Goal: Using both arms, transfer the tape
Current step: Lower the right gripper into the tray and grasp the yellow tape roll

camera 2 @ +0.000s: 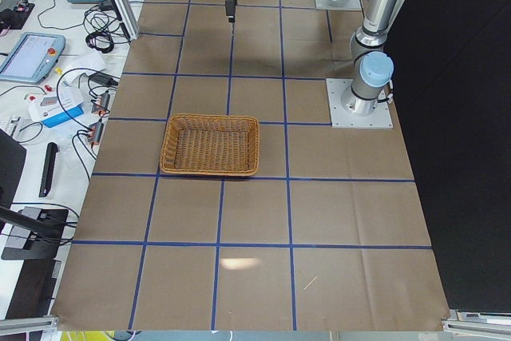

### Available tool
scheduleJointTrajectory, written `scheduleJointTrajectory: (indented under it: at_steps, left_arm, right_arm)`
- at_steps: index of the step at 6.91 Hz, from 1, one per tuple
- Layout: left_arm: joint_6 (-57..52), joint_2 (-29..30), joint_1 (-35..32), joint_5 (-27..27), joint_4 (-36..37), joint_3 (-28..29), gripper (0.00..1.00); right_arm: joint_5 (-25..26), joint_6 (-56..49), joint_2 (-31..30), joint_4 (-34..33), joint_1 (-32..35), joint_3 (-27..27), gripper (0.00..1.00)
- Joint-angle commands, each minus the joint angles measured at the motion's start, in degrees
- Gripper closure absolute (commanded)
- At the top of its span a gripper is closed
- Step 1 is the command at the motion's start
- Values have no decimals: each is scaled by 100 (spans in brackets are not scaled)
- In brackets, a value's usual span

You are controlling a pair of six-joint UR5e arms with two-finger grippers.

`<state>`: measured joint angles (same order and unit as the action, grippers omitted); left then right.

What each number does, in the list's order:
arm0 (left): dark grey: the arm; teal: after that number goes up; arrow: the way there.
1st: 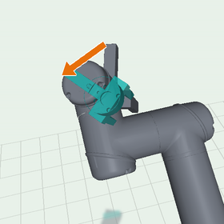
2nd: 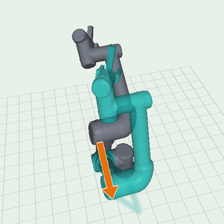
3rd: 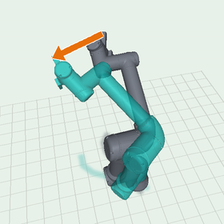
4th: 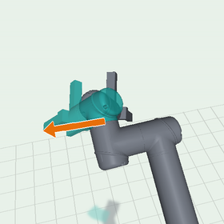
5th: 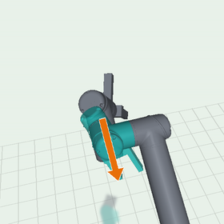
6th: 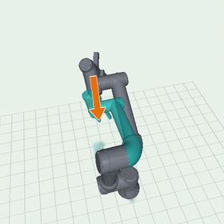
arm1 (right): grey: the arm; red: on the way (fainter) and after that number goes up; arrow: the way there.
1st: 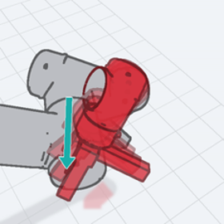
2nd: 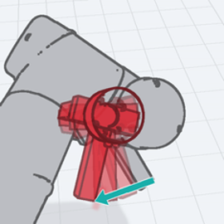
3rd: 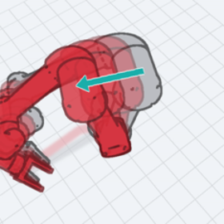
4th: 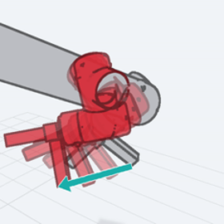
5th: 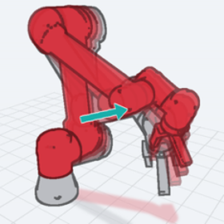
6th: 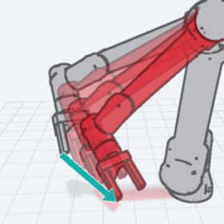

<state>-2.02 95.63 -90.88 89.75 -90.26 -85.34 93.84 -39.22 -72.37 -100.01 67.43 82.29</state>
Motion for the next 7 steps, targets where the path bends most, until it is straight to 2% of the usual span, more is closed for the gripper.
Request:
scheduleJointTrajectory:
  at_steps: [1, 2, 3, 5, 6, 7]
  left_arm:
    - [0, 0, 1, 7, 0, 0, 0]
    - [0, 9, 1, 7, 0, 0, 0]
    - [0, 0, 1, 7, 0, 0, 0]
    - [0, 0, 1, -2, -9, 0, 0]
    - [0, 0, 1, -2, 0, 9, 0]
    - [0, 0, 1, -2, 0, 0, 0]
  right_arm:
    - [-119, -1304, 1141, -1200, -765, 6, 0]
    - [-224, -1316, 1355, -1257, -767, 24, 0]
    - [-365, -1282, 1409, -1284, -767, 259, 0]
    - [-507, -1272, 1427, -2029, -767, 769, 0]
    - [-481, -1342, 1427, -2031, -767, 840, 1]
    - [-411, -1343, 1410, -2031, -767, 815, 16]
